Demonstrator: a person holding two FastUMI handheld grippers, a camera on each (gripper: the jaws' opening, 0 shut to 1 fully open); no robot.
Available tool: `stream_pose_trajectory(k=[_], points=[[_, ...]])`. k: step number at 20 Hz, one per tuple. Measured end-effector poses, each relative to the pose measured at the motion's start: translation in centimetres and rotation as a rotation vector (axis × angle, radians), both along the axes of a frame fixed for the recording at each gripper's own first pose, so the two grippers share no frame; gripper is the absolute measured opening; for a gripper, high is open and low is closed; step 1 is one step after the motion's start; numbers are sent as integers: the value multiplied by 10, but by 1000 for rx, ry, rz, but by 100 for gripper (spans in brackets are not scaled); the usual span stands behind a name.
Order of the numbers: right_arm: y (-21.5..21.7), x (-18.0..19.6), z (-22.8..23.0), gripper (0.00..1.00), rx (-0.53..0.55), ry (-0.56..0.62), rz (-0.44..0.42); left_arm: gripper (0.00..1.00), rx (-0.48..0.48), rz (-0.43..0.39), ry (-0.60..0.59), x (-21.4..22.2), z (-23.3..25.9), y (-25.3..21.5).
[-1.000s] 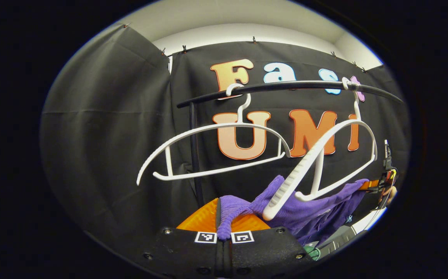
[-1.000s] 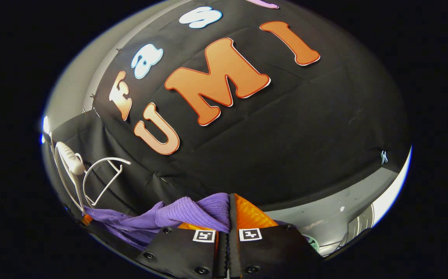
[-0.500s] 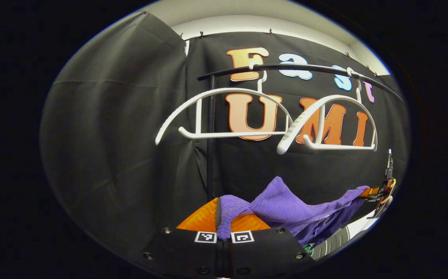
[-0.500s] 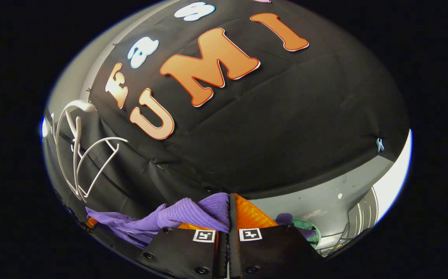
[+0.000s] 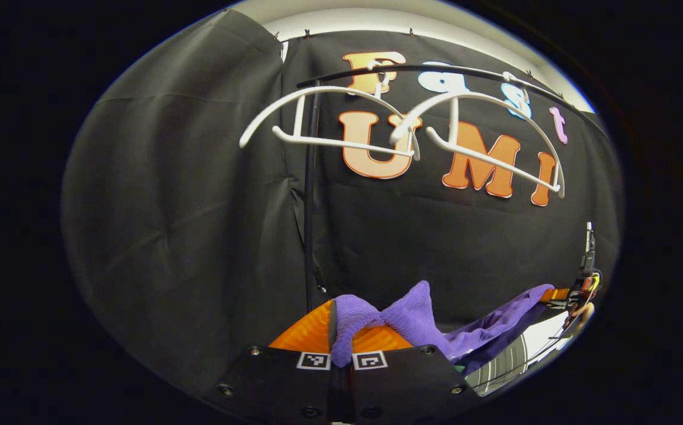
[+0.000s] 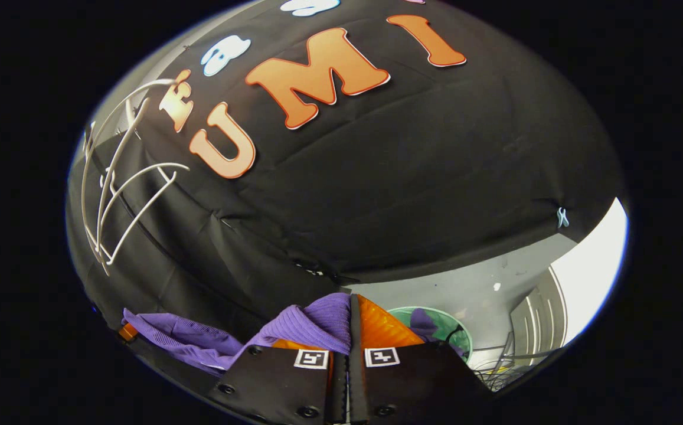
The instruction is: Grasp the clothes on the hanger with both hands and then place them into the laundry hamper below.
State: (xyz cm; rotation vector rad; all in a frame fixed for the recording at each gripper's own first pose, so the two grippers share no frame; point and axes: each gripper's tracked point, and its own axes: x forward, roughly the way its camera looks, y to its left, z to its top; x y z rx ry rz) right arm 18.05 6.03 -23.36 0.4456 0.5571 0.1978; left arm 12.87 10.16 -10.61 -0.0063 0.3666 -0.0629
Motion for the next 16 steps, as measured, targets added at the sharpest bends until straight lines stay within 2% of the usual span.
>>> stream_pose_trajectory(k=[3, 7, 12, 16], points=[[7, -23, -10, 9, -15, 12, -19, 0, -52, -35, 44, -6, -13, -29], [11, -43, -16, 9, -8, 28, -47, 0, -58, -106, 61, -3, -14, -73], [-6, -51, -15, 9, -68, 15, -101, 0, -77, -215, 77, 11, -16, -140], [-17, -60, -31, 9, -120, 44, -121, 0, -82, -307, 143, 20, -43, -207]])
